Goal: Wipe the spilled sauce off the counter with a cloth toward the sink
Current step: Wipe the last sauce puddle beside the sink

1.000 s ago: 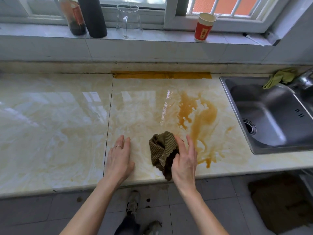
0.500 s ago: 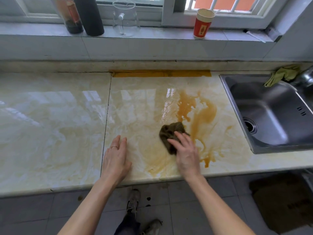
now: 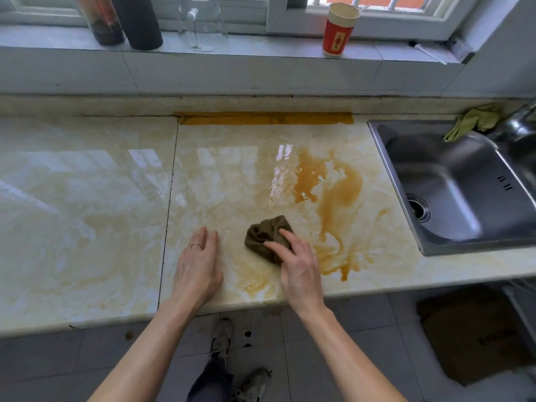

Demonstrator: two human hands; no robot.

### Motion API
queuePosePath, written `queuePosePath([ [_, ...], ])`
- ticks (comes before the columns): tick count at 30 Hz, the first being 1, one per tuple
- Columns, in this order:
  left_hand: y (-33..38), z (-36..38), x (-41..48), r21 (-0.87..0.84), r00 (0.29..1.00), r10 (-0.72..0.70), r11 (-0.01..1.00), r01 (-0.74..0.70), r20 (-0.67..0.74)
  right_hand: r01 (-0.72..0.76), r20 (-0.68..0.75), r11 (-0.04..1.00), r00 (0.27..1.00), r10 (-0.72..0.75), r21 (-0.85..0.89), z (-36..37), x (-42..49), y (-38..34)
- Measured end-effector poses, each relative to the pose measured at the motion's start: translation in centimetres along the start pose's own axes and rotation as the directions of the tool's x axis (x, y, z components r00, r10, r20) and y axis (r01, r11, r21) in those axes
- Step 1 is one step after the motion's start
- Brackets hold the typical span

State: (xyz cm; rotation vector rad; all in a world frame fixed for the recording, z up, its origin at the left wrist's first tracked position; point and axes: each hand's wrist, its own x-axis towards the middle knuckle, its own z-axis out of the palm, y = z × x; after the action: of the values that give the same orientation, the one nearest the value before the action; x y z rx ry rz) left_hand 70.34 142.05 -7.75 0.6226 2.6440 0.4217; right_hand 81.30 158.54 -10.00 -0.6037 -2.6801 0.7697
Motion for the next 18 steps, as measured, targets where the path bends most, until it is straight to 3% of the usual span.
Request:
queuePosePath([
  [2, 0.0, 0.0, 0.0, -0.007, 1.0, -0.005, 1.0, 0.005, 0.012, -0.175, 0.037, 0.957, 0.985, 0.171, 0.232, -1.6, 1.9, -0.5],
  [3, 0.0, 0.0, -0.1, -0.011, 1.0, -0.008, 1.0, 0.008, 0.015, -0.27, 0.094, 0.887, 0.963, 0.253, 0.376, -2.4, 2.5, -0.9],
  [4, 0.0, -0.1, -0.1, -0.013, 1.0, -0.011, 1.0, 0.011, 0.016, -0.361, 0.17, 0.772, 0.932, 0.32, 0.523, -3.0, 2.7, -1.4],
  [6, -0.3, -0.2, -0.3, -0.02, 1.0, -0.017, 1.0, 0.017, 0.013, -0.51, 0.35, 0.423, 0.847, 0.4, 0.749, -3.6, 2.8, -2.6],
  [7, -0.5, -0.3, -0.4, -0.026, 1.0, -0.025, 0.999, 0.025, 0.007, -0.565, 0.435, 0.271, 0.799, 0.414, 0.78, -3.6, 2.7, -3.1],
  [8, -0.7, -0.5, -0.4, -0.031, 0.999, -0.032, 0.999, 0.032, 0.0, -0.614, 0.498, 0.197, 0.756, 0.426, 0.764, -3.3, 2.5, -3.4],
  [9, -0.9, -0.7, -0.5, -0.031, 0.999, -0.039, 0.999, 0.038, -0.009, -0.667, 0.544, 0.19, 0.713, 0.441, 0.72, -2.9, 2.3, -3.6],
  [10, -1.1, -0.8, -0.5, -0.027, 0.999, -0.041, 0.999, 0.04, -0.021, -0.705, 0.56, 0.245, 0.688, 0.462, 0.665, -2.2, 2.1, -3.6],
  [12, -1.5, -0.9, -0.5, -0.02, 0.998, -0.041, 0.999, 0.04, -0.043, -0.722, 0.532, 0.318, 0.677, 0.508, 0.615, -1.2, 1.9, -3.8],
  [16, -1.9, -1.0, -0.4, -0.038, 0.997, -0.057, 0.998, 0.055, -0.058, -0.697, 0.567, 0.089, 0.644, 0.514, 0.711, -1.4, 1.9, -5.4],
  [17, -1.9, -1.0, -0.3, -0.041, 0.996, -0.062, 0.997, 0.059, -0.061, -0.703, 0.562, 0.113, 0.645, 0.517, 0.702, -1.5, 1.6, -5.6],
  [18, -1.9, -1.0, -0.3, -0.045, 0.996, -0.065, 0.997, 0.062, -0.064, -0.716, 0.519, 0.27, 0.668, 0.533, 0.644, -1.5, 1.2, -5.6],
])
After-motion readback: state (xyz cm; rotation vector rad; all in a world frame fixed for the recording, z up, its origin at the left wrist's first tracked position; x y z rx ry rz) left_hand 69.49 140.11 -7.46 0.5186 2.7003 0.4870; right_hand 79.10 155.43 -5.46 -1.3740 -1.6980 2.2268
